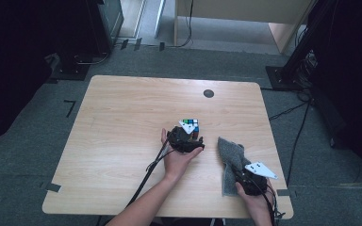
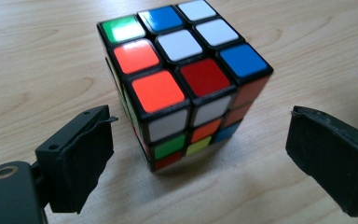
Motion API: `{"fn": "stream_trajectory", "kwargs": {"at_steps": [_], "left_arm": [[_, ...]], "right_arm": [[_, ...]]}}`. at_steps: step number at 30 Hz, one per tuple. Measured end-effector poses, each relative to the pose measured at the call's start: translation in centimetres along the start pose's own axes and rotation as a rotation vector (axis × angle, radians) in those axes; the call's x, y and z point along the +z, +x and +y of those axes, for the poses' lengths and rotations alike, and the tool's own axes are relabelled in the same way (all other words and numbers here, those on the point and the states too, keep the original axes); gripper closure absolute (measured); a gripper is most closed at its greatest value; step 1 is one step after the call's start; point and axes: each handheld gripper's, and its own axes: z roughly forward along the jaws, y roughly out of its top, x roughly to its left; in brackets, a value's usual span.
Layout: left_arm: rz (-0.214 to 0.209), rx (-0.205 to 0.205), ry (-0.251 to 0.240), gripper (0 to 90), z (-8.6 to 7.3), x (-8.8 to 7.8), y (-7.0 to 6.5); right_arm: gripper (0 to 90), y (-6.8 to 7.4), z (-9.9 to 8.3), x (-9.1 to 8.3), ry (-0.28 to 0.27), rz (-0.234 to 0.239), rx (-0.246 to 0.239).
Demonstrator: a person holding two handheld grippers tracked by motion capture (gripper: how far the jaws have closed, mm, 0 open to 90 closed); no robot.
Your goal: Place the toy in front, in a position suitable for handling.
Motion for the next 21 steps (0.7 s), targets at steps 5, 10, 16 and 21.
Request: {"fn": "stream_trajectory", "kwargs": {"at_steps": [5,10,16,21], "left_arm": [[0.036,-0.026,-0.014,7.5,-0.3,-0.4,1.9],[0.064,-0.078,-0.046,8.2,-0.5,-1.1,3.5],[0.001,-0.057,-0.065,8.5,-0.7,-1.4,2.4],[-0.008,-0.039,-0.052,8.4,-0.3,-0.6,1.2]], "right_arm": [[73.2,-0.2,-0.1,0.0,0.002,-0.005,0.002],[73.1,-0.1,-0.1,0.0,0.001,-0.005,-0.003],[73.0,-0.1,-0.1,0.1,0.002,-0.003,-0.001],[72.9,0.0,-0.1,0.1,0.003,0.000,-0.002]]}}
